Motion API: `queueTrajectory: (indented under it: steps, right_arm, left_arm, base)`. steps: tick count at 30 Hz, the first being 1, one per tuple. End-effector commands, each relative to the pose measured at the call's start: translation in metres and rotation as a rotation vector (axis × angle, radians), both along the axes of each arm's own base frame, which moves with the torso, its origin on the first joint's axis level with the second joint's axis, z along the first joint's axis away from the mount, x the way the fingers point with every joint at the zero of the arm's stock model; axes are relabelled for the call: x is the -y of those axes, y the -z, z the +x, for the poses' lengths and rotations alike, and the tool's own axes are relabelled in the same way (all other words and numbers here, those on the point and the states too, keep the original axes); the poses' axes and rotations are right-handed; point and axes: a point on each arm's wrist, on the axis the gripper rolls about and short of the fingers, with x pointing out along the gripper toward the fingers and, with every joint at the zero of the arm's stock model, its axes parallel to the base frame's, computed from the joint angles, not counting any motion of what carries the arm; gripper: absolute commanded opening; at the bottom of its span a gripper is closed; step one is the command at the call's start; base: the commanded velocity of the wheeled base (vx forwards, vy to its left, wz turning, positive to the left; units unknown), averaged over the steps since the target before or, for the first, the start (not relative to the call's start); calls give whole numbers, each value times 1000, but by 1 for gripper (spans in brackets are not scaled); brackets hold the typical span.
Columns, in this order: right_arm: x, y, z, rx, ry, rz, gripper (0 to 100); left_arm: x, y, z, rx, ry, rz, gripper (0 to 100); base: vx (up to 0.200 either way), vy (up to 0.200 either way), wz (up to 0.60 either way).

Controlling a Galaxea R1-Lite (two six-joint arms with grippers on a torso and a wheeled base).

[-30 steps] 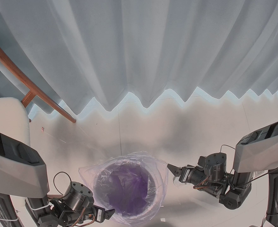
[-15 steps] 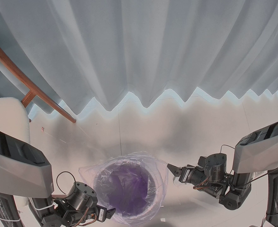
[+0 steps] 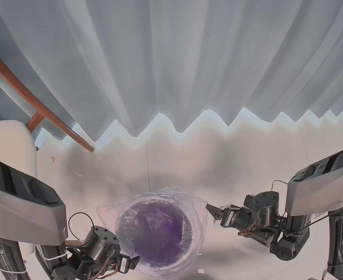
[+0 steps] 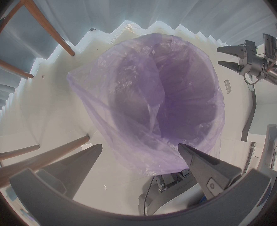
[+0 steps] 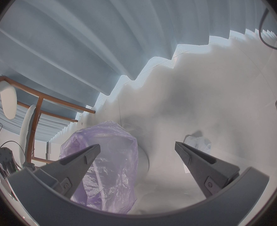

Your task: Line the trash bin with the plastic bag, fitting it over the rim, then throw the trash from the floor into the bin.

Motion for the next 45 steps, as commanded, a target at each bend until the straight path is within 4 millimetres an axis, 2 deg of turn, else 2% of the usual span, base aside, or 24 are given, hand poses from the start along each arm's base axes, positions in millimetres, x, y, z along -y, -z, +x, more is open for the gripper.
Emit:
queueTrajectory:
  steps: [1, 5, 6, 12, 15, 19, 25, 32, 45]
  right_arm:
    - [-2, 0, -1, -1, -4, -1, 100]
    - [-1, -1, 0, 8, -2, 2, 100]
    - [-2, -1, 0, 13, -2, 3, 100]
    - [-1, -1, -1, 15, 1, 4, 100]
    - [0, 0, -3, 7, 1, 0, 100]
    - [1, 1, -4, 0, 2, -2, 100]
    - [1, 4, -6, -5, 0, -6, 100]
    - [2, 5, -7, -8, 3, -8, 100]
    - [1, 5, -6, -3, 5, -8, 100]
  left_arm:
    - [4, -2, 6, 27, -10, -12, 100]
    - [6, -1, 8, 40, -19, -2, 100]
    - [6, -2, 9, 45, -20, -5, 0]
    - [4, -6, 4, 51, -16, -9, 0]
    - [-7, -14, -8, 43, -15, 0, 0]
    - [-23, -12, -28, -22, -20, 49, 0]
    - [-29, -7, -26, -41, -59, 87, 0]
    - [-30, 21, -29, -95, -94, 273, 0]
    - [-26, 41, -21, -48, -139, 285, 0]
  base:
    - [0, 0, 0]
    - [0, 0, 0]
    - [0, 0, 0]
    - [0, 0, 0]
    - [0, 0, 0]
    - [0, 0, 0]
    - [0, 0, 0]
    - [0, 0, 0]
    - [0, 0, 0]
